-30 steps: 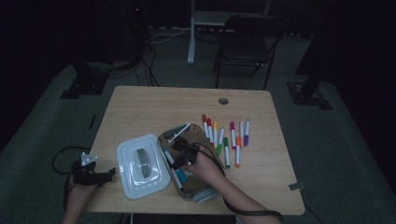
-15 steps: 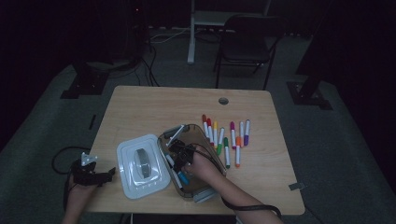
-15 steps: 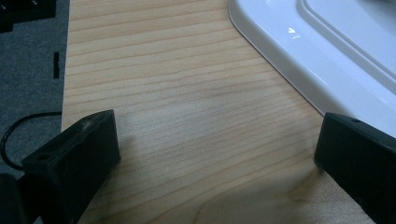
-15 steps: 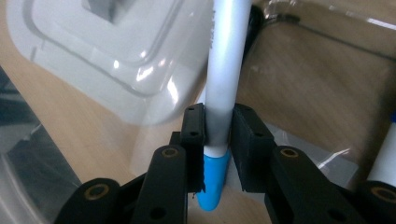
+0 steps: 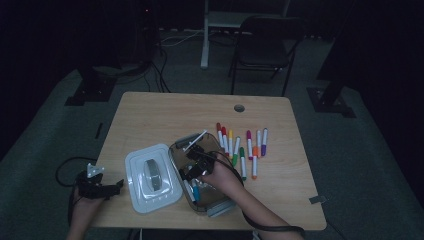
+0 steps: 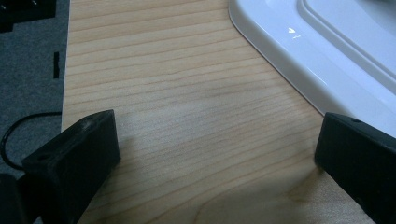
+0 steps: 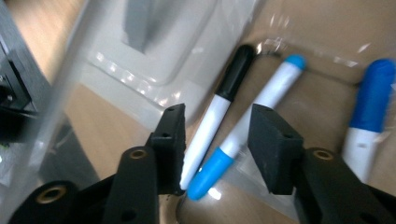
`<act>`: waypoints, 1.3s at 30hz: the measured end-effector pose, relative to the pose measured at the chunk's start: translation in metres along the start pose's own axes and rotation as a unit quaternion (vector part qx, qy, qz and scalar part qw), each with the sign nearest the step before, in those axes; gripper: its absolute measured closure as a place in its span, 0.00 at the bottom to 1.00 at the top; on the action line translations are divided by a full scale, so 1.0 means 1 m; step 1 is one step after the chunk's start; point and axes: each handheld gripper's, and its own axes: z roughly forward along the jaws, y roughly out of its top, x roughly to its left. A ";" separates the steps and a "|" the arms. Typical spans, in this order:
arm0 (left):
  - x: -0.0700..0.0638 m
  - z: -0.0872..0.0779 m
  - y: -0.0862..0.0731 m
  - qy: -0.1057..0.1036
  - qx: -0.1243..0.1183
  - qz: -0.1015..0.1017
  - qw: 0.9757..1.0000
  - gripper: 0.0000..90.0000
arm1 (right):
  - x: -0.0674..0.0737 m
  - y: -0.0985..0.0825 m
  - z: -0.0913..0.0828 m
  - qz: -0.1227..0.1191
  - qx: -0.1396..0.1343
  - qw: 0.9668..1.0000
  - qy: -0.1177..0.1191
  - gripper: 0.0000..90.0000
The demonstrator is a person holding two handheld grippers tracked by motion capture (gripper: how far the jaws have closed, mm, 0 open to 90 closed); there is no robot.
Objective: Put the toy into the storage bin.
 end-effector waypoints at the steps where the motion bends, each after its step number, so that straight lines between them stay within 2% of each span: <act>1: 0.000 0.000 0.000 0.000 -0.001 -0.001 1.000 0.01 | 0.000 -0.002 -0.007 -0.001 -0.012 1.000 0.002 0.59; 5: 0.000 0.000 0.000 0.000 0.000 0.000 1.000 0.01 | -0.003 -0.012 -0.031 0.001 -0.050 0.999 0.006 0.57; 9: 0.000 0.000 0.000 0.000 0.001 0.000 1.000 0.01 | -0.006 -0.027 -0.055 0.006 -0.095 0.995 0.013 0.55; 12: 0.000 0.000 0.000 0.000 0.001 0.000 1.000 0.01 | -0.010 -0.037 -0.072 0.010 -0.128 0.992 0.015 0.54; 14: 0.000 0.000 0.000 0.000 0.001 0.001 1.000 0.01 | -0.011 -0.041 -0.078 0.012 -0.138 0.990 0.014 0.53; 15: 0.000 0.000 0.000 0.000 0.001 0.000 1.000 0.01 | -0.015 -0.048 -0.091 0.017 -0.161 0.987 0.009 0.49; 16: 0.000 0.000 0.000 0.000 0.001 0.000 1.000 0.01 | -0.016 -0.050 -0.094 0.018 -0.166 0.986 0.006 0.48; 18: 0.000 0.000 0.000 0.000 0.001 0.000 1.000 0.01 | -0.022 -0.057 -0.107 0.024 -0.188 0.982 0.001 0.43; 20: 0.000 0.000 0.000 0.000 0.001 0.000 1.000 0.01 | -0.029 -0.063 -0.116 0.035 -0.201 0.979 -0.011 0.42; 21: 0.000 0.000 0.000 0.000 0.001 0.000 1.000 0.01 | -0.029 -0.063 -0.116 0.035 -0.201 0.979 -0.011 0.42; 23: 0.000 0.000 0.000 0.000 0.001 0.000 1.000 0.01 | -0.037 -0.069 -0.122 0.043 -0.209 0.977 -0.019 0.40; 24: 0.000 0.000 0.000 0.000 0.001 0.000 1.000 0.01 | -0.044 -0.075 -0.125 0.052 -0.216 0.975 -0.028 0.41; 27: 0.000 0.000 0.000 0.000 0.000 0.000 1.000 0.01 | -0.055 -0.085 -0.127 0.060 -0.212 0.973 -0.064 0.41; 28: 0.000 0.000 0.000 0.000 0.000 0.000 1.000 0.01 | -0.055 -0.085 -0.127 0.060 -0.212 0.973 -0.064 0.41; 30: 0.000 0.000 0.000 0.000 0.000 0.000 1.000 0.01 | -0.065 -0.095 -0.124 0.071 -0.206 0.971 -0.099 0.35; 32: 0.000 0.000 0.000 0.000 0.001 0.001 1.000 0.01 | -0.070 -0.100 -0.122 0.078 -0.206 0.968 -0.123 0.34; 33: 0.000 0.000 0.000 0.000 0.001 0.000 1.000 0.01 | -0.073 -0.103 -0.120 0.083 -0.204 0.967 -0.127 0.34; 34: 0.000 0.000 0.000 0.000 0.000 0.000 1.000 0.01 | -0.077 -0.106 -0.119 0.090 -0.207 0.966 -0.129 0.34; 36: 0.000 0.000 0.000 0.000 0.000 -0.001 1.000 0.01 | -0.086 -0.113 -0.118 0.111 -0.217 0.960 -0.138 0.33; 37: 0.000 0.000 0.000 0.000 0.000 -0.001 1.000 0.01 | -0.091 -0.117 -0.119 0.126 -0.222 0.955 -0.154 0.34; 38: 0.000 0.000 0.000 0.000 0.000 -0.001 1.000 0.01 | -0.095 -0.120 -0.120 0.137 -0.230 0.950 -0.160 0.32; 39: 0.000 0.000 0.000 0.000 0.001 0.000 1.000 0.01 | -0.100 -0.123 -0.121 0.151 -0.241 0.944 -0.164 0.31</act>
